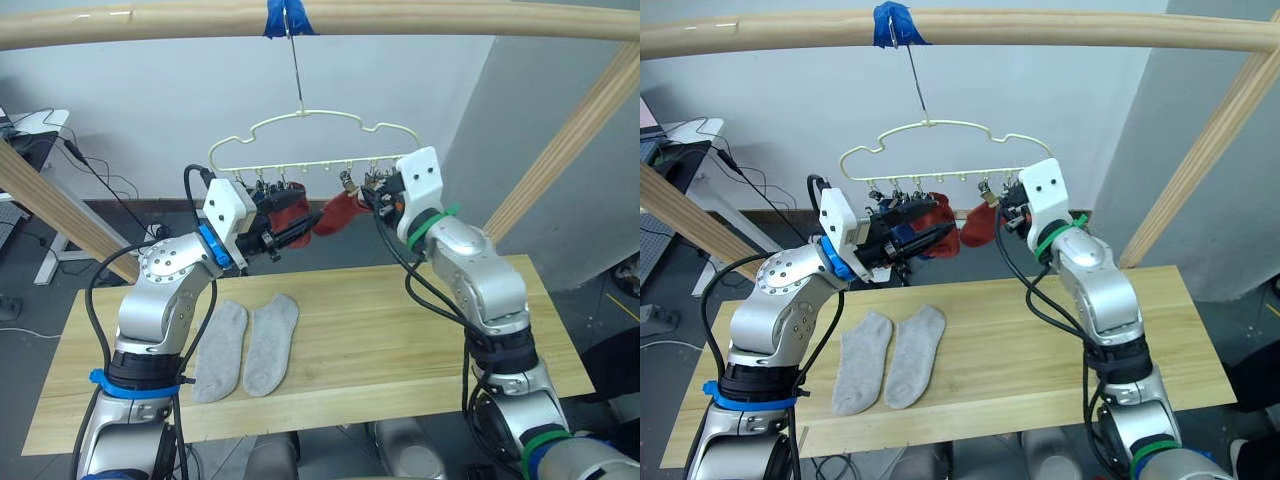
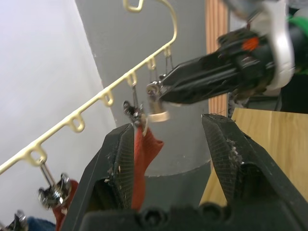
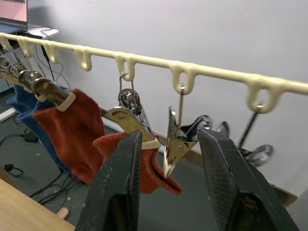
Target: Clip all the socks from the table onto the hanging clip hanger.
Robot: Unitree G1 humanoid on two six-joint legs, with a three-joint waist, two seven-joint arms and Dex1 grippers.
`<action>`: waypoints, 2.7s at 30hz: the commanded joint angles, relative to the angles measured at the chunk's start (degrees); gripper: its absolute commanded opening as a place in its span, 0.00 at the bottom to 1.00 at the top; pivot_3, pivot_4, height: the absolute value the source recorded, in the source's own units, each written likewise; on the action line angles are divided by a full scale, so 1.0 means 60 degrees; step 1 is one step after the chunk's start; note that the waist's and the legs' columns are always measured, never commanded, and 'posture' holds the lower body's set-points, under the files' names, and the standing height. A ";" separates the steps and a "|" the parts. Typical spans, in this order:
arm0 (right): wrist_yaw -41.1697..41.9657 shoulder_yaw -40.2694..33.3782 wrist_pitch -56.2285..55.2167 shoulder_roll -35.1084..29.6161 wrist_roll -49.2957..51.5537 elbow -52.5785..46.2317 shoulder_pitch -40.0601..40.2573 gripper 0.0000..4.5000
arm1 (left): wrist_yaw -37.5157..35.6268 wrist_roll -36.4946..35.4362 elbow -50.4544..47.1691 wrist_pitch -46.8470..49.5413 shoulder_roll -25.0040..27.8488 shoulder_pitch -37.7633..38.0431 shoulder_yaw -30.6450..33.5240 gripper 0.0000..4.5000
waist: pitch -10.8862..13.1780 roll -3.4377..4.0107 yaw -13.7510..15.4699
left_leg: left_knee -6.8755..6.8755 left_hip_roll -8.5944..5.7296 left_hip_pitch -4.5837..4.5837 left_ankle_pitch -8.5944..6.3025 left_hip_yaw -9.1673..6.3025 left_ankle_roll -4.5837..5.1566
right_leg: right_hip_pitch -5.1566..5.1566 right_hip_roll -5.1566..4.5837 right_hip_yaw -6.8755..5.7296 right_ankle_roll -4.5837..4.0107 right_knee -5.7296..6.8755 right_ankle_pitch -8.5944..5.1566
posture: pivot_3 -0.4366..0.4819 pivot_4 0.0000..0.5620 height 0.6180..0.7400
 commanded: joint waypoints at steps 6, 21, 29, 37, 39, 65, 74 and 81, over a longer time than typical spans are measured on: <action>0.0135 -0.0069 0.0686 -0.0113 0.0393 -0.1368 0.0296 0.41 | 0.0004 0.0082 -0.0247 -0.0140 0.0009 -0.0076 0.0036 0.55 | 0.0015 0.0005 0.0027 | 0.0003 0.0000 0.0003 0.0000 0.0001 0.0000 | 0.0001 0.0000 0.0000 0.0002 0.0003 -0.0001 | 0.29 0.43 0.91; -0.0611 -0.0148 0.0526 0.0327 0.0191 0.0284 -0.0389 0.41 | -0.0060 0.0181 -0.0266 -0.0162 -0.0006 -0.0036 -0.0009 0.55 | 0.0024 0.0003 0.0109 | 0.0000 0.0000 0.0002 0.0000 0.0002 0.0000 | 0.0001 0.0000 0.0001 0.0002 0.0000 -0.0002 | 0.30 0.43 0.91; -0.0585 -0.0121 -0.0075 0.0375 0.0050 0.0821 -0.0713 0.41 | -0.0070 0.0211 -0.0273 -0.0155 -0.0027 -0.0010 -0.0039 0.55 | 0.0032 0.0004 0.0109 | -0.0002 0.0000 0.0000 0.0000 0.0003 0.0000 | 0.0000 0.0000 0.0001 0.0002 -0.0006 -0.0002 | 0.30 0.43 0.91; -0.0529 -0.0035 -0.0486 0.0526 -0.0031 0.1159 -0.0959 0.41 | -0.0090 0.0247 -0.0233 -0.0193 -0.0055 0.0003 -0.0067 0.55 | 0.0034 0.0003 0.0109 | -0.0003 0.0000 0.0001 0.0000 0.0004 -0.0001 | 0.0000 0.0000 0.0001 0.0001 -0.0008 -0.0002 | 0.30 0.42 0.91; -0.0528 0.0000 -0.0596 0.0587 -0.0065 0.1293 -0.1031 0.41 | -0.0094 0.0257 -0.0219 -0.0203 -0.0065 -0.0002 -0.0071 0.55 | 0.0034 0.0004 0.0109 | -0.0003 0.0000 0.0001 0.0000 0.0003 0.0000 | 0.0000 0.0000 0.0001 0.0001 -0.0007 -0.0001 | 0.30 0.42 0.91; -0.0508 0.0010 -0.1571 0.0755 -0.0145 0.2256 -0.1415 0.41 | -0.0110 0.0369 -0.0229 -0.0266 -0.0120 0.0120 -0.0087 0.55 | 0.0035 0.0005 0.0111 | -0.0004 0.0000 0.0001 0.0000 0.0003 -0.0001 | -0.0001 -0.0001 0.0000 0.0000 -0.0007 -0.0001 | 0.31 0.41 0.91; -0.0534 -0.0053 -0.1612 0.0760 -0.0118 0.2296 -0.1416 0.00 | -0.0052 0.0442 -0.0212 -0.0331 -0.0129 0.0229 -0.0066 0.55 | 0.0035 0.0005 0.0111 | -0.0004 0.0000 0.0001 0.0000 0.0003 -0.0001 | -0.0001 -0.0001 0.0000 0.0001 -0.0007 -0.0001 | 0.31 0.41 0.91; -0.0540 -0.0070 -0.1635 0.0778 -0.0116 0.2301 -0.1417 0.00 | 0.0506 0.0832 -0.0337 -0.0416 -0.0164 0.0765 0.0042 0.55 | 0.0035 0.0005 0.0111 | -0.0004 0.0000 0.0001 0.0000 0.0003 -0.0001 | -0.0001 -0.0002 0.0001 0.0000 -0.0007 -0.0001 | 0.31 0.41 0.91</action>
